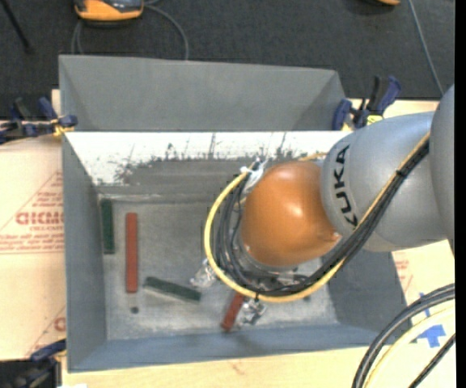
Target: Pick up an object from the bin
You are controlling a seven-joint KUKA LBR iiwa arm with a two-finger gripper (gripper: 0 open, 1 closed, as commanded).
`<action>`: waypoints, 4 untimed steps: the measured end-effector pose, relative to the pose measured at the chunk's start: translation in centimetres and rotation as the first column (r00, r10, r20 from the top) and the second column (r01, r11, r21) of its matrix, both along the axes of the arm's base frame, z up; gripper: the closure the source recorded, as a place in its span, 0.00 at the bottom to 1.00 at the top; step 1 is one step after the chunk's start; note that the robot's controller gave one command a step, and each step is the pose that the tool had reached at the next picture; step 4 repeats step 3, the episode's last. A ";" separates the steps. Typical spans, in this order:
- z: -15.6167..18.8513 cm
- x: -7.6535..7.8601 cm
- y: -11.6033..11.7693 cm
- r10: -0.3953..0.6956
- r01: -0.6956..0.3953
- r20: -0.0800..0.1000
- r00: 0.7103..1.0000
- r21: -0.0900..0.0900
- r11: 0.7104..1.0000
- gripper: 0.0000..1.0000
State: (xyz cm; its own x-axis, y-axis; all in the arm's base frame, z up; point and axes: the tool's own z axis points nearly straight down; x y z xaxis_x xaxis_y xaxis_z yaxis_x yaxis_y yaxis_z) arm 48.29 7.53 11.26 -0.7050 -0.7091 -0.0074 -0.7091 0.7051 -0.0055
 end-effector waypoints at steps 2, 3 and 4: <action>-3.5 2.9 -1.8 0.305 -0.305 -0.023 0.952 -0.007 0.952 1.00; -0.6 2.8 -1.6 0.390 -0.390 -0.007 0.921 0.000 0.921 1.00; -0.6 2.8 -1.6 0.390 -0.390 -0.007 0.921 0.000 0.921 1.00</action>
Offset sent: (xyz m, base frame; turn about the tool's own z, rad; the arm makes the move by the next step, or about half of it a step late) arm 0.0000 0.0000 0.0000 0.0000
